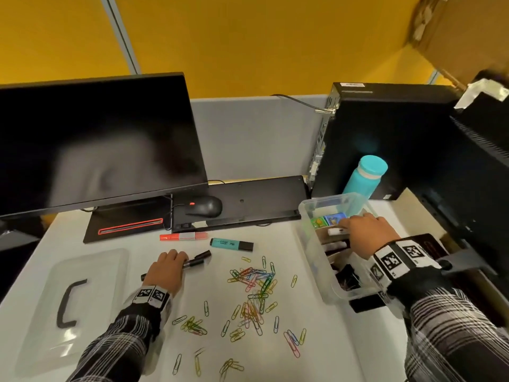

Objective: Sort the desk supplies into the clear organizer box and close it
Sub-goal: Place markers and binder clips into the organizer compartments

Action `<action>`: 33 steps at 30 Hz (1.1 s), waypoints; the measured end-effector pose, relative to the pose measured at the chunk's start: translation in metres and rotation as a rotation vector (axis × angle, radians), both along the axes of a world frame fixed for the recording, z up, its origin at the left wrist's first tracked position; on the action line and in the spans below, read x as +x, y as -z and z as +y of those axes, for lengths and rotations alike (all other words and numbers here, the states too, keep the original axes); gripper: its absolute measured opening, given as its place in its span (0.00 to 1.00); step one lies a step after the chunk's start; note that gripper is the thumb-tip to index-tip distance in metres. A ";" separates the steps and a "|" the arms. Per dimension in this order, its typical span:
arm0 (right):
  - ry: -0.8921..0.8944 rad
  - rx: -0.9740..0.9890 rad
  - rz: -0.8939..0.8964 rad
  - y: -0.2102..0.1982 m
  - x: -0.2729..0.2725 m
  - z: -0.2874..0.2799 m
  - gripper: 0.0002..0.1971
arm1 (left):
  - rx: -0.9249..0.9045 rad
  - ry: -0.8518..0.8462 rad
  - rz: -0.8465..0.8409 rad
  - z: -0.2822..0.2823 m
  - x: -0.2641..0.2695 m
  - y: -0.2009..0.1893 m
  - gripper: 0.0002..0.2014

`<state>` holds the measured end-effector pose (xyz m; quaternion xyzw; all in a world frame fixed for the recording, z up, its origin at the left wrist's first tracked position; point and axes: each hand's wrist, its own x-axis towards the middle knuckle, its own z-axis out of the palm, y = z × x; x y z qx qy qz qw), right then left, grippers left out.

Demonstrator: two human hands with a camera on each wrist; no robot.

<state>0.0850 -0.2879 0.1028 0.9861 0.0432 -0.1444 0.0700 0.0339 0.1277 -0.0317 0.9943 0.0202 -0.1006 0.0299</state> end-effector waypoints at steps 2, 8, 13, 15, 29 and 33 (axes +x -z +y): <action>-0.015 0.079 0.024 -0.003 -0.002 0.004 0.24 | -0.021 0.002 -0.003 -0.001 0.000 -0.002 0.16; -0.066 0.088 0.063 -0.004 -0.012 0.018 0.27 | -0.086 0.009 -0.050 -0.016 0.003 -0.013 0.15; 0.059 0.256 -0.039 0.007 -0.027 -0.006 0.26 | -0.123 0.046 -0.119 -0.037 0.003 -0.027 0.16; 0.131 0.350 -0.121 0.016 -0.035 -0.019 0.24 | -0.157 0.087 -0.141 -0.052 0.003 -0.041 0.16; 0.445 0.396 -0.338 0.064 -0.058 -0.047 0.27 | -0.010 0.634 -0.142 -0.291 0.037 -0.122 0.18; 0.450 0.386 -0.345 0.063 -0.059 -0.046 0.26 | -0.004 0.573 -0.017 -0.322 0.058 -0.119 0.19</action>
